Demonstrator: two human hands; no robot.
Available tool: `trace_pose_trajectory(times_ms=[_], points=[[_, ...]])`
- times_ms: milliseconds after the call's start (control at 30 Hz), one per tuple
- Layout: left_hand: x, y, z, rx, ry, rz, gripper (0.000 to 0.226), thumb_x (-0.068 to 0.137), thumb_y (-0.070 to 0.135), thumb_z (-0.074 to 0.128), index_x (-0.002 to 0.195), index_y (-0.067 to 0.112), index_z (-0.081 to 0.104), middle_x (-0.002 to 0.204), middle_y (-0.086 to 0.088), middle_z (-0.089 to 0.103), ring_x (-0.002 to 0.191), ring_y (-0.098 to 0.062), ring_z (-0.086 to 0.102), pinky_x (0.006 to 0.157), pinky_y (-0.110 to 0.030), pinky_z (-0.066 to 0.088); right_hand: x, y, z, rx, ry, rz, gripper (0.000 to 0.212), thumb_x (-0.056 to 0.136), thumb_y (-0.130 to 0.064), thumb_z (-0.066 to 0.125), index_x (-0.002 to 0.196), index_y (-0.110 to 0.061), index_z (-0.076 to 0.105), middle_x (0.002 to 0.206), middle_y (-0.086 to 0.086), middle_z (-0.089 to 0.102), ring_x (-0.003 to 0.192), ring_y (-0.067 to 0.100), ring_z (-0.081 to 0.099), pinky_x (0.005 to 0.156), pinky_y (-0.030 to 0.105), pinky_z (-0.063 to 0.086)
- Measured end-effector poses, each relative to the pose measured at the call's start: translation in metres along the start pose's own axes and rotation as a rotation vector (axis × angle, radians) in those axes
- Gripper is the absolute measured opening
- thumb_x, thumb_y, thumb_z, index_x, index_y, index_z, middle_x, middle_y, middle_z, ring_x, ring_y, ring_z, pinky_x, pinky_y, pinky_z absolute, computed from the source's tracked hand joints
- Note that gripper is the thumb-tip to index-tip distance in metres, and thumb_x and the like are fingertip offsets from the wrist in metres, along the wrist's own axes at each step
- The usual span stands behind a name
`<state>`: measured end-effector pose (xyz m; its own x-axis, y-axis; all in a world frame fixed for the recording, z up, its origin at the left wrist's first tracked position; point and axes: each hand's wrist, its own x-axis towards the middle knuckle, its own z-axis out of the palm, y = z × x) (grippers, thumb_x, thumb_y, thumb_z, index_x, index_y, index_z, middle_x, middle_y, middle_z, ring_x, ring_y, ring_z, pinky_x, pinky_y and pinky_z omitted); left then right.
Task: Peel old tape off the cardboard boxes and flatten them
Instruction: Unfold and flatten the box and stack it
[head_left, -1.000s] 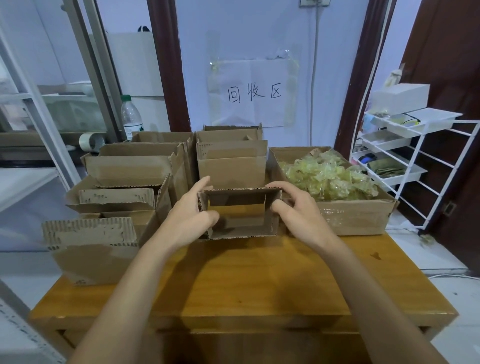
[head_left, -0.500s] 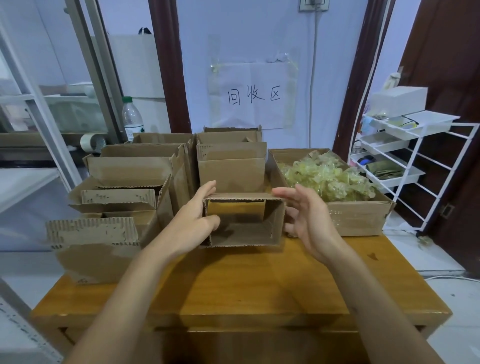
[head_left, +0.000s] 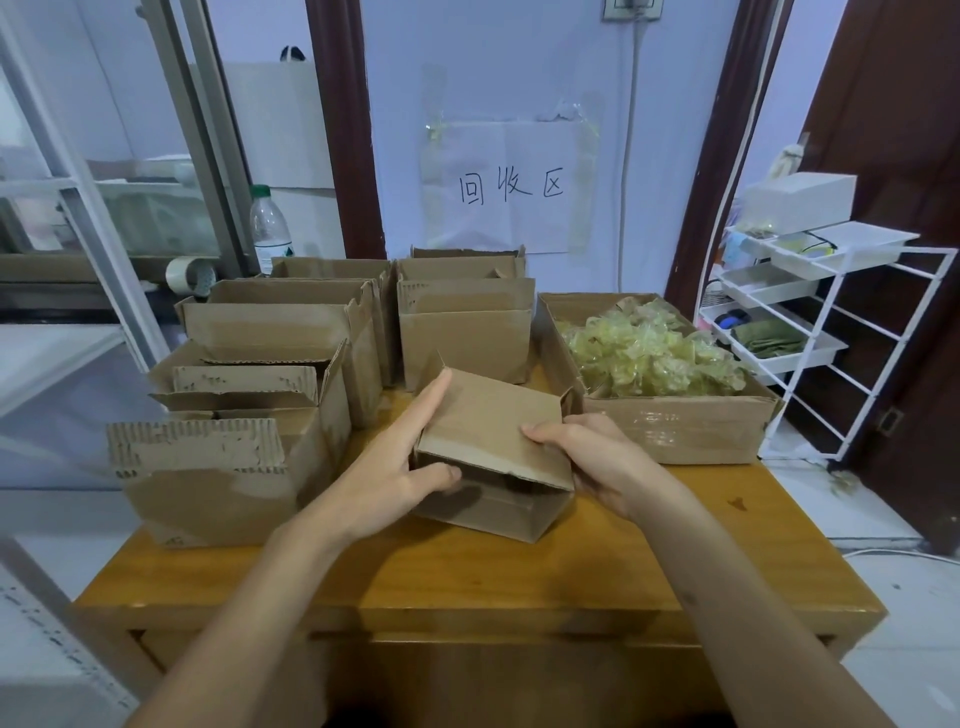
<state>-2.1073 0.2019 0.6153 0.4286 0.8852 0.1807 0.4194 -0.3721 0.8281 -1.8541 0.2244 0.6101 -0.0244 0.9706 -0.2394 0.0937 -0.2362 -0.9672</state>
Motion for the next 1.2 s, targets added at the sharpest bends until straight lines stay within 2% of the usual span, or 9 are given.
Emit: trace_pose_trajectory(times_ms=[100, 233, 367, 533, 633, 733, 933, 1067, 1200], points=[[-0.002, -0.004, 0.002, -0.037, -0.033, 0.013, 0.101, 0.084, 0.059, 0.068, 0.163, 0.052, 0.005, 0.169, 0.031, 0.007, 0.155, 0.006, 0.011, 0.129, -0.033, 0.018, 0.001, 0.000, 0.000, -0.026, 0.019, -0.025, 0.054, 0.072, -0.044, 0.088, 0.114, -0.013, 0.075, 0.105, 0.006, 0.080, 0.104, 0.031, 0.074, 0.102, 0.064, 0.051], [-0.002, -0.009, 0.009, -0.064, 0.006, -0.019, 0.092, 0.086, 0.080, 0.054, 0.161, 0.056, 0.006, 0.166, 0.039, 0.004, 0.154, 0.011, 0.005, 0.127, -0.031, 0.012, 0.003, 0.003, -0.001, -0.033, 0.039, -0.038, 0.040, 0.086, -0.035, 0.084, 0.117, -0.013, 0.074, 0.106, 0.004, 0.080, 0.106, 0.028, 0.074, 0.101, 0.055, 0.056], [-0.001, -0.010, 0.022, -0.135, 0.142, -0.113, 0.058, 0.105, 0.065, 0.036, 0.159, 0.058, 0.017, 0.163, 0.039, 0.011, 0.152, 0.008, 0.009, 0.125, -0.029, 0.007, 0.002, 0.007, 0.000, 0.003, 0.033, -0.063, 0.040, 0.089, -0.031, 0.082, 0.122, -0.012, 0.072, 0.107, 0.002, 0.080, 0.104, 0.024, 0.074, 0.096, 0.045, 0.061], [-0.003, -0.019, 0.031, -0.309, 0.266, -0.182, 0.051, 0.105, 0.058, 0.034, 0.155, 0.059, 0.026, 0.165, 0.029, 0.024, 0.151, -0.001, 0.021, 0.122, -0.033, 0.016, -0.003, 0.014, -0.002, 0.067, 0.038, -0.081, 0.032, 0.090, -0.025, 0.080, 0.119, -0.014, 0.074, 0.106, 0.000, 0.080, 0.104, 0.022, 0.075, 0.096, 0.041, 0.061], [-0.002, -0.025, 0.030, -0.561, 0.401, -0.299, 0.058, 0.099, 0.054, 0.049, 0.155, 0.053, 0.034, 0.165, 0.014, 0.035, 0.151, -0.017, 0.033, 0.124, -0.049, 0.029, -0.005, 0.018, -0.004, 0.106, 0.044, -0.080, 0.028, 0.092, -0.023, 0.079, 0.118, -0.015, 0.075, 0.106, 0.001, 0.080, 0.104, 0.023, 0.075, 0.093, 0.040, 0.061], [-0.001, -0.029, 0.027, -0.667, 0.470, -0.385, 0.068, 0.096, 0.048, 0.064, 0.158, 0.045, 0.037, 0.155, 0.003, 0.048, 0.136, -0.022, 0.050, 0.110, -0.049, 0.048, -0.009, 0.020, -0.003, 0.151, 0.024, -0.081, 0.025, 0.094, -0.021, 0.075, 0.119, -0.017, 0.075, 0.110, 0.001, 0.080, 0.105, 0.023, 0.075, 0.083, 0.035, 0.057], [0.005, -0.036, 0.023, -0.867, 0.285, -0.483, 0.062, 0.086, 0.058, 0.072, 0.138, 0.025, 0.064, 0.125, -0.010, 0.074, 0.120, -0.032, 0.068, 0.102, -0.049, 0.056, -0.006, 0.029, 0.007, 0.229, 0.028, -0.096, 0.020, 0.096, -0.029, 0.071, 0.116, -0.026, 0.073, 0.106, -0.001, 0.080, 0.102, 0.024, 0.073, 0.077, 0.034, 0.054], [0.007, -0.042, 0.021, -0.876, 0.293, -0.500, 0.058, 0.087, 0.052, 0.072, 0.135, 0.021, 0.066, 0.123, -0.011, 0.075, 0.119, -0.033, 0.068, 0.103, -0.049, 0.056, -0.004, 0.035, 0.011, 0.186, -0.030, -0.114, 0.048, 0.087, -0.044, 0.078, 0.131, -0.029, 0.066, 0.116, -0.004, 0.077, 0.109, 0.020, 0.072, 0.084, 0.033, 0.056], [0.005, -0.041, 0.026, -0.799, 0.363, -0.492, 0.045, 0.094, 0.039, 0.073, 0.132, 0.018, 0.066, 0.110, -0.006, 0.079, 0.109, -0.026, 0.073, 0.087, -0.039, 0.060, -0.002, 0.039, 0.004, 0.254, -0.039, -0.109, 0.050, 0.087, -0.019, 0.082, 0.133, -0.021, 0.064, 0.116, -0.001, 0.078, 0.110, 0.022, 0.073, 0.095, 0.040, 0.058]])
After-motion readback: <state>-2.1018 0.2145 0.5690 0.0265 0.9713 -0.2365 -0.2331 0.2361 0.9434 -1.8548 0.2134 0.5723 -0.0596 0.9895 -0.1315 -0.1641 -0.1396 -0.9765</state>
